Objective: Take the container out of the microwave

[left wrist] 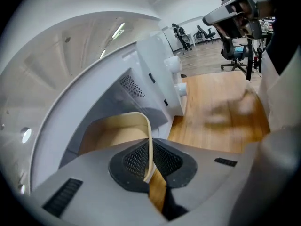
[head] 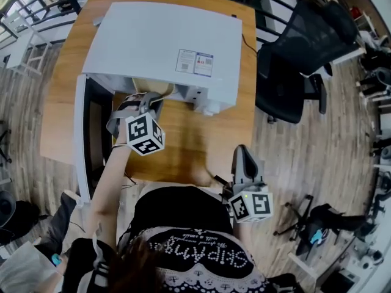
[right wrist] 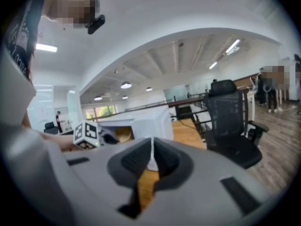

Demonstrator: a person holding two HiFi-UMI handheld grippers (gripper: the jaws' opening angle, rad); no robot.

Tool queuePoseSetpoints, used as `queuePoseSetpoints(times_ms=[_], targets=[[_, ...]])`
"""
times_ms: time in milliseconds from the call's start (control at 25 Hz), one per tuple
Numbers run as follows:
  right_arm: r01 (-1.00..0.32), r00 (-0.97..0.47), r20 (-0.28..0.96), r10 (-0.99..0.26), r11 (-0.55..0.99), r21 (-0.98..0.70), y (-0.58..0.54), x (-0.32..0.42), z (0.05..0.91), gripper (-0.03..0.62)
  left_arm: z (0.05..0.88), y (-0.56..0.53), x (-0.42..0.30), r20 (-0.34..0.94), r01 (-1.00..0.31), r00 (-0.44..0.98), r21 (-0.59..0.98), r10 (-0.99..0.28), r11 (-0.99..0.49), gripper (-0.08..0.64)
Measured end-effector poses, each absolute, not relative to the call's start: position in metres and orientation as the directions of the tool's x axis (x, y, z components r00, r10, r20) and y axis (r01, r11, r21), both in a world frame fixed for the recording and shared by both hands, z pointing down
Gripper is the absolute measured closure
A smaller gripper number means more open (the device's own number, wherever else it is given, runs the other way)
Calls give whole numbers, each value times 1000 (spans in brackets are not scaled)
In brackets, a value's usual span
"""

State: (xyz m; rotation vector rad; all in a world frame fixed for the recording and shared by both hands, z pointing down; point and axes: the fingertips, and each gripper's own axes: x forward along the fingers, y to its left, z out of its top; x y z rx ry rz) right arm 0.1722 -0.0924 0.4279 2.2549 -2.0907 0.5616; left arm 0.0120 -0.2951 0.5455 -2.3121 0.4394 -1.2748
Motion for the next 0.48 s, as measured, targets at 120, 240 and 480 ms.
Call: queuePoseSetpoints(times_ms=[120,240,480], targets=[[-969,33,263,-964,-95,-226,-88,172,427,555,540,-281,7,701,-58,524,-537,-484,-841,515],[-971,21,258,-966,-80,-223,-83,172,425,555,535,-267,2,699,-61,523,-541,-488,-839,515],[-971,-7,243,-970,-51,-232,-76,172,424,555,530,-239,-7,697,-70,519,-542,-495,-837,515]])
